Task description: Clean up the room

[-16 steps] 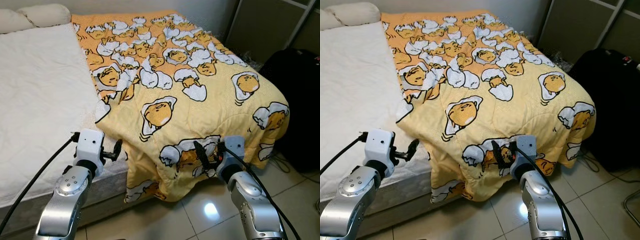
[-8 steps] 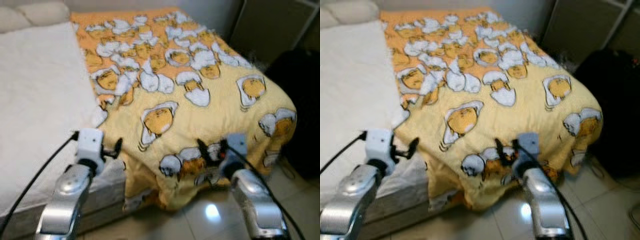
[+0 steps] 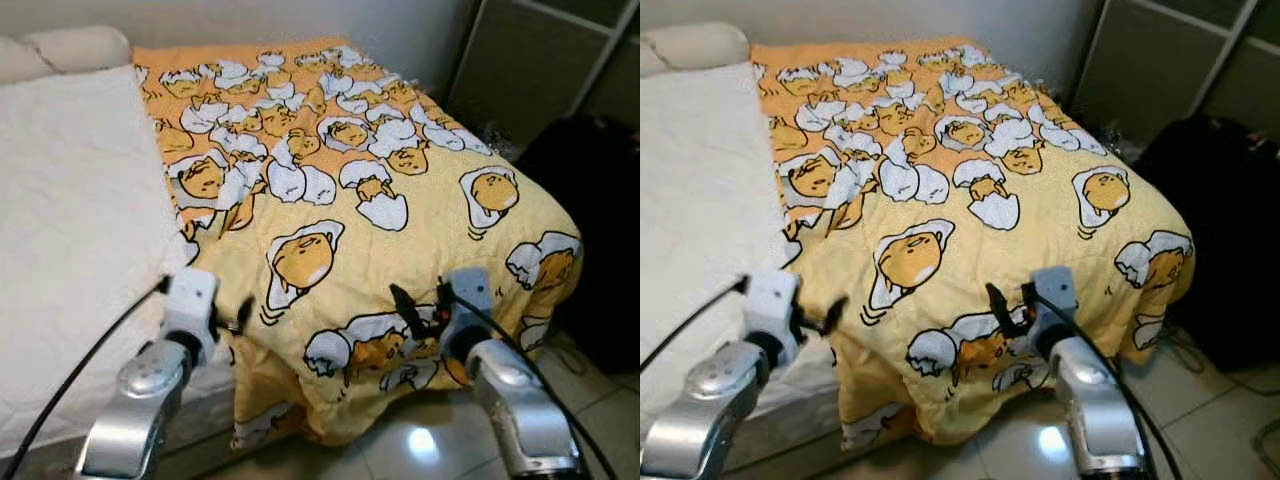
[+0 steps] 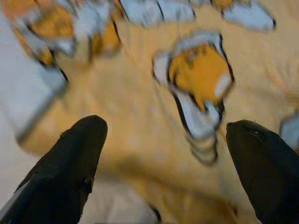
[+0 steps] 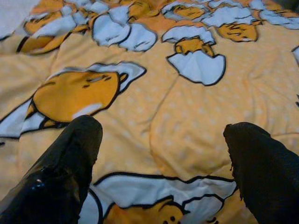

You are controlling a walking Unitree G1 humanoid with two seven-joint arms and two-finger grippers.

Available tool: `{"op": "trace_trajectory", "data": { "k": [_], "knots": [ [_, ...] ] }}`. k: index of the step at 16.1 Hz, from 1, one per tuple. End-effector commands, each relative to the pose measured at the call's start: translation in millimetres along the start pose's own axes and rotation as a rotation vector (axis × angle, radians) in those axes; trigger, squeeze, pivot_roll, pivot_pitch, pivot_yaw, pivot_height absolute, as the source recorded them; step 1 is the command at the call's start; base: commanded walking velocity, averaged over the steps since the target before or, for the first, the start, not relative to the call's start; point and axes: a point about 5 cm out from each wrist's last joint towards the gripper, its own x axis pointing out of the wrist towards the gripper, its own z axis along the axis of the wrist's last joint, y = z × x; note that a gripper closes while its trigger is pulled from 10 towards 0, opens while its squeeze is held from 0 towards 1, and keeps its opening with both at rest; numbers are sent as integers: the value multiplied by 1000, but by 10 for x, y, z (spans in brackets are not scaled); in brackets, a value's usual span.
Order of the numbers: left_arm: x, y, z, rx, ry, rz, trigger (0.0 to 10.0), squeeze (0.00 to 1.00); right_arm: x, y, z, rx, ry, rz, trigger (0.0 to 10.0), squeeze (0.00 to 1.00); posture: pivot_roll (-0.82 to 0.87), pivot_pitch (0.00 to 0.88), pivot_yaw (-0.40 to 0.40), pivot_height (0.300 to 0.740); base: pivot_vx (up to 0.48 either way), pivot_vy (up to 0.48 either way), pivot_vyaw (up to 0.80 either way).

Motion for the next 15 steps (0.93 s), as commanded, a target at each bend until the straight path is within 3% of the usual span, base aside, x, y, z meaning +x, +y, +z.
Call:
{"op": "trace_trajectory", "data": {
  "k": [1, 4, 8, 9, 10, 12, 15],
  "knots": [
    [-23, -4, -92, -18, 60, -32, 10000, 957, 10, 42, -28, -19, 28, 43, 10000, 0, -26, 0, -40, 740, 0, 0, 0],
    [79, -21, -253, -21, 186, -113, 10000, 1000, -24, -48, -24, -82, 55, 99, 10000, 0, -35, 0, -40, 740, 0, 0, 0],
    [383, 97, -326, -36, 252, -92, 10000, 1000, -127, -16, 5, -85, 104, 344, 10000, 0, -52, 0, -41, 740, 0, 0, 0],
    [475, 135, -354, -73, 274, -71, 10000, 161, -191, 18, 17, -98, 118, 464, 10000, 0, -67, 0, -35, 740, 0, 0, 0],
    [566, 142, -407, -107, 304, -62, 10000, 0, -276, 34, 18, -108, 146, 578, 10000, 0, -79, 0, -35, 740, 0, 0, 0],
    [697, 114, -500, -149, 348, -42, 10000, 0, -412, 11, 35, -124, 191, 693, 10000, 0, -103, 0, -34, 740, 0, 0, 0],
    [828, 12, -514, -159, 334, -53, 10000, 0, -500, -40, 57, -142, 231, 733, 10000, 0, -144, 0, -38, 740, 0, 0, 0]
  ]
}}
